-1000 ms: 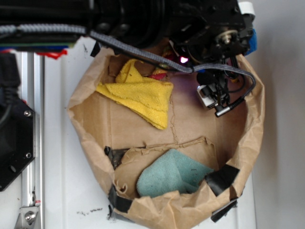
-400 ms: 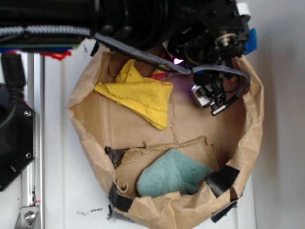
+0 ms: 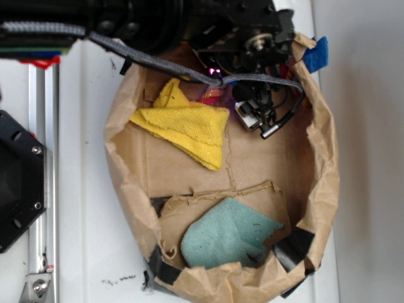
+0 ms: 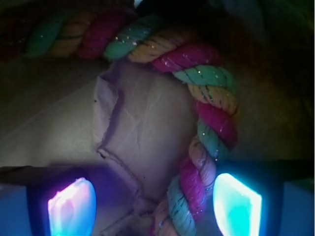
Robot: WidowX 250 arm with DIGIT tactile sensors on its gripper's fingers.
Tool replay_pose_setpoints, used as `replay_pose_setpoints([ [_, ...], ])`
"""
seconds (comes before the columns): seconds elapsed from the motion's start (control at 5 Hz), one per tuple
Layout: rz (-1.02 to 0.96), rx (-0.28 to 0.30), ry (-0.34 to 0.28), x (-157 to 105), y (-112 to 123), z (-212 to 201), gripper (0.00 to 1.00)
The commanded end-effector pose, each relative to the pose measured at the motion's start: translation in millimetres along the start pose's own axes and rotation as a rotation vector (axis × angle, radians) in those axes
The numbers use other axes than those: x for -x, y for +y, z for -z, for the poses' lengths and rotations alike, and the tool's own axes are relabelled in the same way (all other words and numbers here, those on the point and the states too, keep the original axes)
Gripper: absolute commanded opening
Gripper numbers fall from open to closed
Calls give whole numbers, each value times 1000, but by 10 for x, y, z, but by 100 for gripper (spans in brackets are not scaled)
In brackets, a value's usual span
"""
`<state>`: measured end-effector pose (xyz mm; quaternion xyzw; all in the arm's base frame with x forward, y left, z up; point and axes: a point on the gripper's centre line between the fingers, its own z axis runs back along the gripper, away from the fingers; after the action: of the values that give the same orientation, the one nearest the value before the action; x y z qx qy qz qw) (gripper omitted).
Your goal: Grab the multicolored rope.
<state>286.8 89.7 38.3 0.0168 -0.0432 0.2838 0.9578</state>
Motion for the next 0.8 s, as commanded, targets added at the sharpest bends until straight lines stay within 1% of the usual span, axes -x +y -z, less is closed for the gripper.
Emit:
replay_pose_setpoints([
  [0.0, -62, 11, -97, -83, 201, -210, 100],
  [0.2, -72, 13, -113, -66, 216, -244, 100],
  [0.4, -55, 16, -109, -18, 216, -242, 100],
  [0.6, -55, 29, -103, -30, 219, -209, 100],
])
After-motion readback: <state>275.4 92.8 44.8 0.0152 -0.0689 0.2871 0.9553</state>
